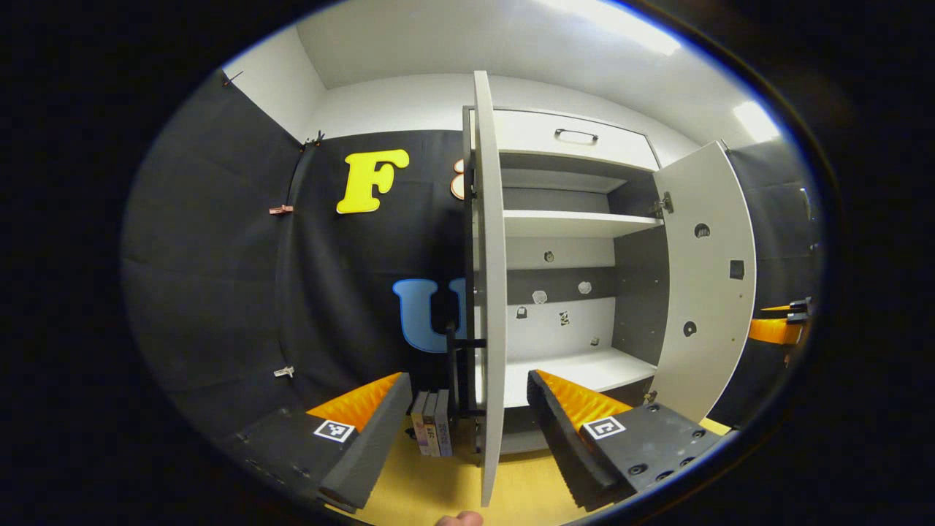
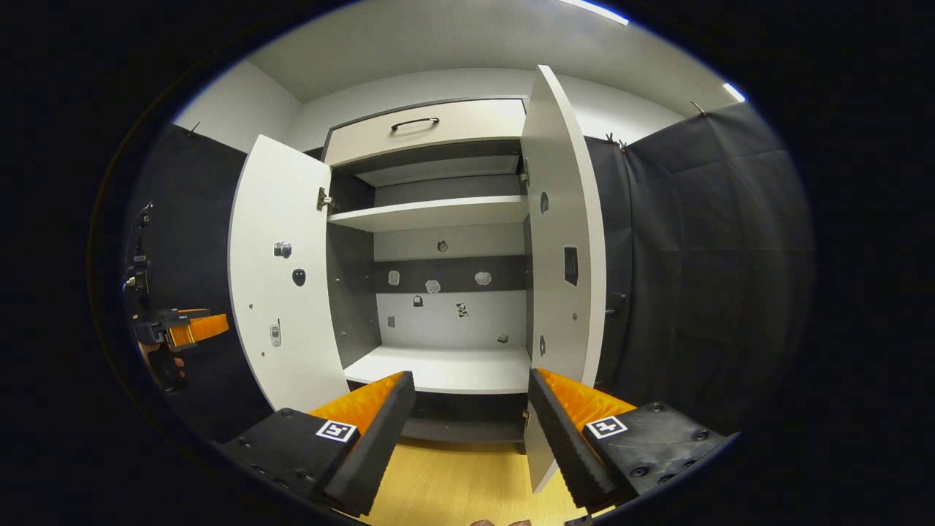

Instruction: Open the right door of the double-door shoe cabinet with the right hand, and open the left door with the left hand.

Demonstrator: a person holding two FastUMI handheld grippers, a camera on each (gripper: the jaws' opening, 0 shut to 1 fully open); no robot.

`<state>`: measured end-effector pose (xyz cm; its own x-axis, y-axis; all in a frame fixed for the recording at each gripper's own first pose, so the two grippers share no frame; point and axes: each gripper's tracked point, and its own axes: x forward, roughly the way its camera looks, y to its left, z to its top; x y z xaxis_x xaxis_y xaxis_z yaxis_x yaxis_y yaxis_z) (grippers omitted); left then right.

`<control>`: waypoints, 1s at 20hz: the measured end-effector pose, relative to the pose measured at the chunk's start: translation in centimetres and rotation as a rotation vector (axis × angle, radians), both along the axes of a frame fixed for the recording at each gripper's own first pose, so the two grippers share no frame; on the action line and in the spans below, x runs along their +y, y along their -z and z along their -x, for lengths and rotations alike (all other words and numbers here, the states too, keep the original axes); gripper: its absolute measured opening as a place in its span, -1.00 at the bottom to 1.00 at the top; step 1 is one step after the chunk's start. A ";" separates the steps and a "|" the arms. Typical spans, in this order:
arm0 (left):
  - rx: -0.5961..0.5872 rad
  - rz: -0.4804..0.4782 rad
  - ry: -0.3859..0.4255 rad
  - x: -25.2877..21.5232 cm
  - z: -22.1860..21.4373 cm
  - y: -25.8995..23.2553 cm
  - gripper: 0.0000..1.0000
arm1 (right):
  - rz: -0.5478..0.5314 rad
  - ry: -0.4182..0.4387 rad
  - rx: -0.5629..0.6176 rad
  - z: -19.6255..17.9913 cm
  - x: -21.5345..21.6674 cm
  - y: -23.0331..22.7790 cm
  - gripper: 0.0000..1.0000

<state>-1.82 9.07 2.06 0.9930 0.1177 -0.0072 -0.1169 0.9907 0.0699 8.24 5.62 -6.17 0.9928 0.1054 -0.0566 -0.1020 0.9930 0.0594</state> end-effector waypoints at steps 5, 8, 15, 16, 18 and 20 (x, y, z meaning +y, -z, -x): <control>-0.023 -0.028 -0.006 -3.3 0.9 -0.7 0.96 | 0.002 -0.003 -0.019 0.0 -0.1 -0.9 0.95; -0.028 -0.014 0.013 -5.5 0.9 -0.9 0.96 | -0.005 -0.002 -0.025 -0.1 -0.4 -1.1 0.95; -0.046 -0.013 0.027 -8.7 0.8 -2.0 0.96 | -0.003 0.003 -0.056 0.0 -0.6 -2.5 0.95; -0.051 -0.019 0.026 -9.1 0.8 -2.1 0.95 | -0.002 0.002 -0.061 0.0 -0.7 -2.8 0.95; -0.051 -0.008 0.034 -10.2 0.7 -2.1 0.96 | -0.007 -0.001 -0.067 -0.1 -0.5 -3.1 0.95; -0.048 0.016 0.038 -10.9 0.8 -1.9 0.96 | -0.017 -0.006 -0.074 -0.1 -0.3 -3.3 0.95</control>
